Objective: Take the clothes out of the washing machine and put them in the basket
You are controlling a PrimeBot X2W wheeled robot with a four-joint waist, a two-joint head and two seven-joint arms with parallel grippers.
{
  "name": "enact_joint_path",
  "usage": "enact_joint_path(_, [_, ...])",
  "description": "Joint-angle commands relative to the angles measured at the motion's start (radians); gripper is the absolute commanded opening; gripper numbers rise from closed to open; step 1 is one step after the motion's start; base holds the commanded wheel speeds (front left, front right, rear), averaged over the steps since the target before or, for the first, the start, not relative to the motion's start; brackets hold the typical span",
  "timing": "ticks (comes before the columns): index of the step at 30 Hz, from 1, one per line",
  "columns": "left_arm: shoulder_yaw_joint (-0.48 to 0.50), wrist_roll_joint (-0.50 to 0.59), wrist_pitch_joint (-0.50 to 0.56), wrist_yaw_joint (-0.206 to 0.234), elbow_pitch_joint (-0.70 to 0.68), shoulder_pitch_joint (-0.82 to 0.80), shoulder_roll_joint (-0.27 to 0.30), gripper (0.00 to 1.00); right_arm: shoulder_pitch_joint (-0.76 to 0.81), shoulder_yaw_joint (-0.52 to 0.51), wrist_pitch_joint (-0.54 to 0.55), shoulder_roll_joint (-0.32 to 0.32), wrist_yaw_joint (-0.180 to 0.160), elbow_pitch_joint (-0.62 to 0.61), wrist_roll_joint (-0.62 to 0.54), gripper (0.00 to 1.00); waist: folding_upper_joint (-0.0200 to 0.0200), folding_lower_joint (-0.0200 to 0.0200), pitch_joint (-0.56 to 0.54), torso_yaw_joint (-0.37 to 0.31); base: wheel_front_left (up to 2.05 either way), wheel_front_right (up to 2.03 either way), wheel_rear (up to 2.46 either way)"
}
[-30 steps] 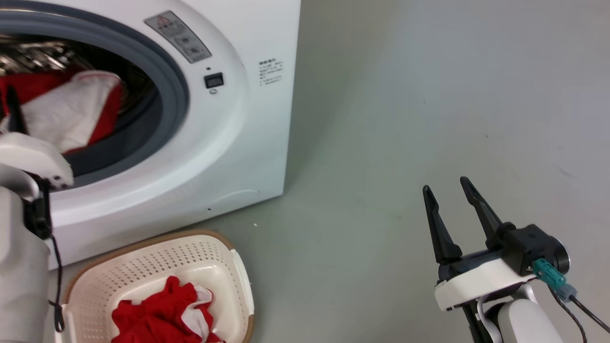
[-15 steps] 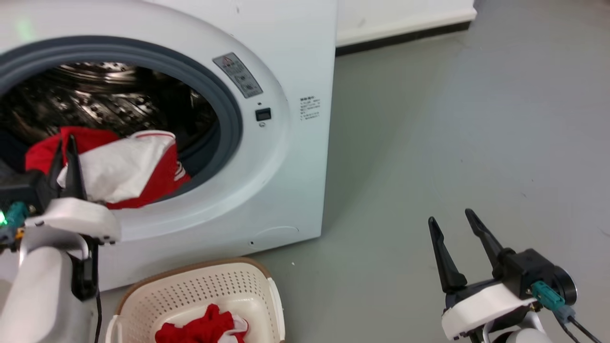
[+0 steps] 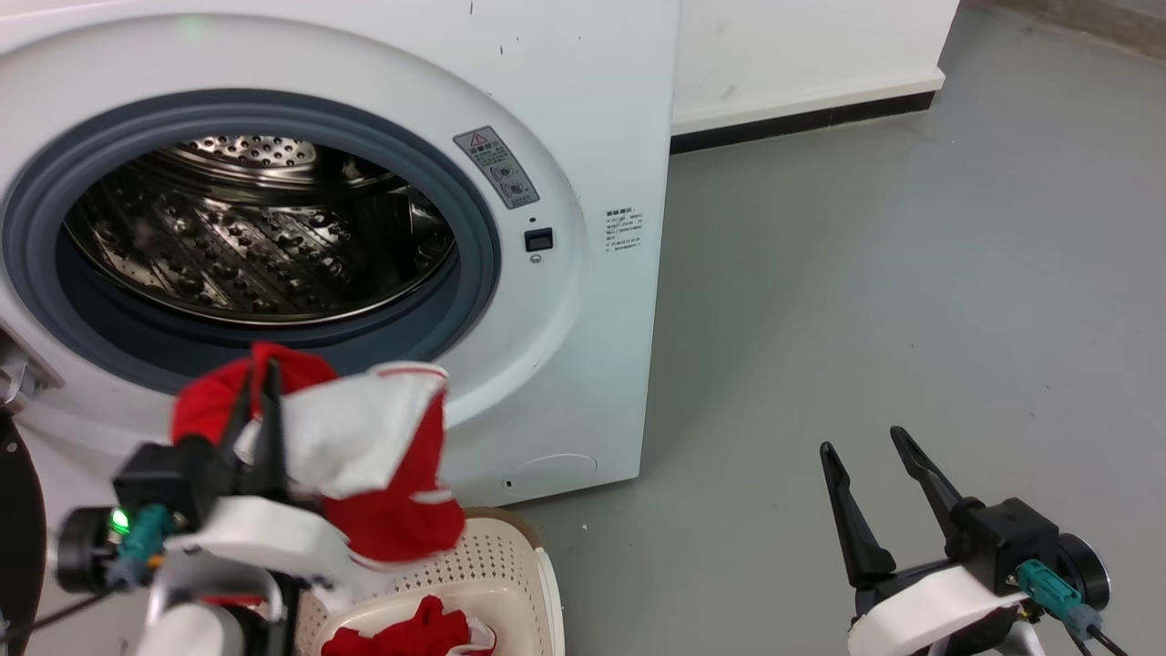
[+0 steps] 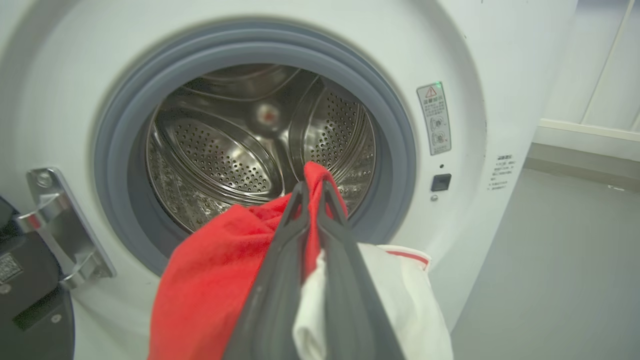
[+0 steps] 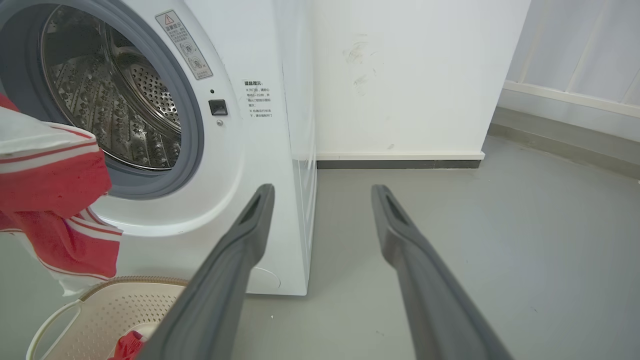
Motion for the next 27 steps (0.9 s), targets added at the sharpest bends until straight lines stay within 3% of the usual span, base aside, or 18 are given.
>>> enact_joint_path(1, [-0.009, -0.008, 0.008, 0.004, -0.016, 0.022, -0.012, 0.0, 0.012, 0.002, 0.002, 0.001, -0.001, -0.009, -0.007, 1.0, 0.0, 0.0002, 0.01, 0.0, 0.0, 0.0, 0.0])
enact_joint_path(6, [-0.043, -0.03, 0.037, 0.012, 0.004, 0.09, -0.051, 0.0, -0.015, 0.019, 0.007, 0.001, -0.001, -0.02, -0.003, 1.0, 0.0, 0.0002, 0.06, -0.013, 0.0, 0.0, 0.0])
enact_joint_path(12, [-0.077, -0.057, 0.04, -0.019, 0.132, 0.077, -0.08, 0.0, -0.061, 0.028, -0.009, 0.001, -0.001, -0.019, 0.016, 1.0, 0.0, 0.0002, 0.167, -0.044, 0.0, 0.0, 0.0])
enact_joint_path(27, [-0.12, -0.059, 0.007, -0.089, 0.662, -0.223, -0.104, 0.0, -0.229, 0.059, -0.097, 0.002, -0.001, 0.021, 0.076, 1.0, 0.0, 0.0002, 0.526, -0.123, 0.0, 0.0, 0.0])
